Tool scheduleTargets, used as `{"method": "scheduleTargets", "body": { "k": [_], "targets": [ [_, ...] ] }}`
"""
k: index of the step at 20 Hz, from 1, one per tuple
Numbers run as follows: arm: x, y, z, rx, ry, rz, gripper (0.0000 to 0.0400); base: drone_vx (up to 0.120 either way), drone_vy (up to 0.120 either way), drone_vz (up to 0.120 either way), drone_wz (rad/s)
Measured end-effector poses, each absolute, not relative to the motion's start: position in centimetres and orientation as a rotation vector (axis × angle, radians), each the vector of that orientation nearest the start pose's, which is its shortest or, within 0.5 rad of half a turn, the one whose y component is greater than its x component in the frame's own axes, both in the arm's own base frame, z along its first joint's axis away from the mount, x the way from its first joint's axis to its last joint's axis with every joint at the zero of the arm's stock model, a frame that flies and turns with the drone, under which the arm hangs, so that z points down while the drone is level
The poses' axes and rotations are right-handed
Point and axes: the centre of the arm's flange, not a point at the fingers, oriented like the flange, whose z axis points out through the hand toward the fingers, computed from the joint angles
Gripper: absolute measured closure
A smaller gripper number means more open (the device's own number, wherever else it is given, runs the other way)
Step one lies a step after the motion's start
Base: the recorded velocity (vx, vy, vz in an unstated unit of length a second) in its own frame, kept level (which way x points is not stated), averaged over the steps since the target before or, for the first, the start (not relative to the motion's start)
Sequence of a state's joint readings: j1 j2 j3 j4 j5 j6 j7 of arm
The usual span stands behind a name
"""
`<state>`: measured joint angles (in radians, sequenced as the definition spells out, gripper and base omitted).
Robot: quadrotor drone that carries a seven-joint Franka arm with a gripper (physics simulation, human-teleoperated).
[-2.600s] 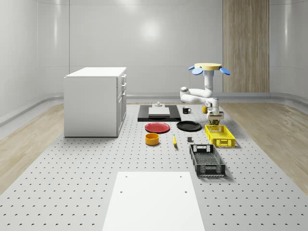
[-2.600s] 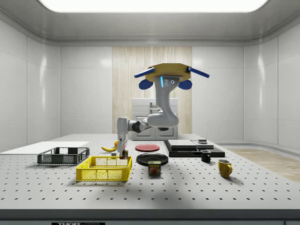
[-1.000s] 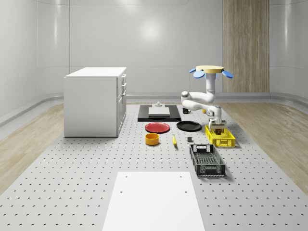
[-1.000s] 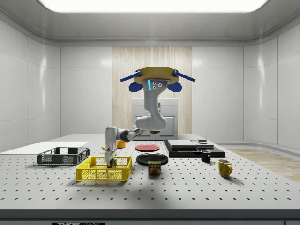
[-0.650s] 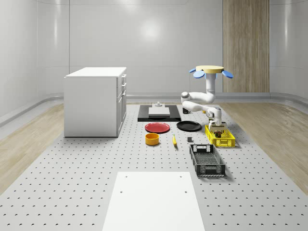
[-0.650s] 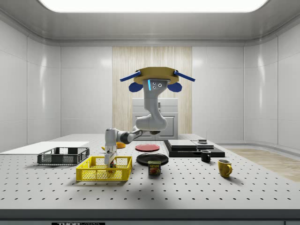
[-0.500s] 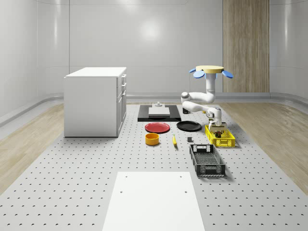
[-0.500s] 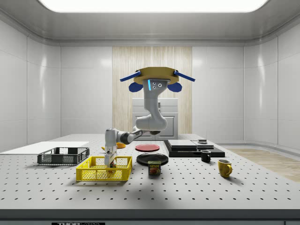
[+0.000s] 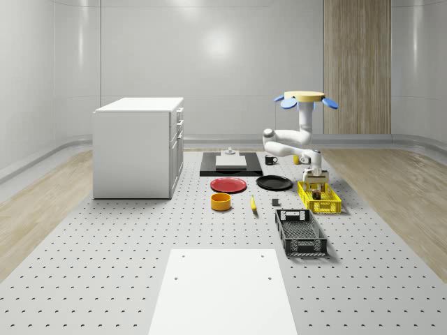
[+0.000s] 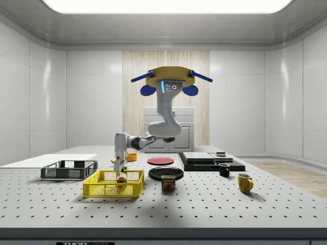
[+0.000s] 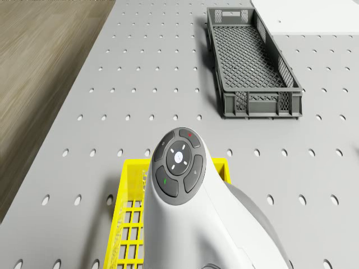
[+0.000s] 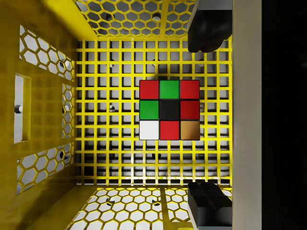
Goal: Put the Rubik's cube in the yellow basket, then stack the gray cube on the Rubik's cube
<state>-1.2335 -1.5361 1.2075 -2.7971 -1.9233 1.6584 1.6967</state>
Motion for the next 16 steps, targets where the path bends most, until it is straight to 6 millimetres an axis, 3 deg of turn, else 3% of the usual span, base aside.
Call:
{"method": "scheduleTargets", "body": {
  "k": [16],
  "targets": [
    [31.64, 0.0, 53.97, 0.001, -0.002, 0.786, 0.0, 0.0, -0.12, 0.007, 0.0]
  ]
}}
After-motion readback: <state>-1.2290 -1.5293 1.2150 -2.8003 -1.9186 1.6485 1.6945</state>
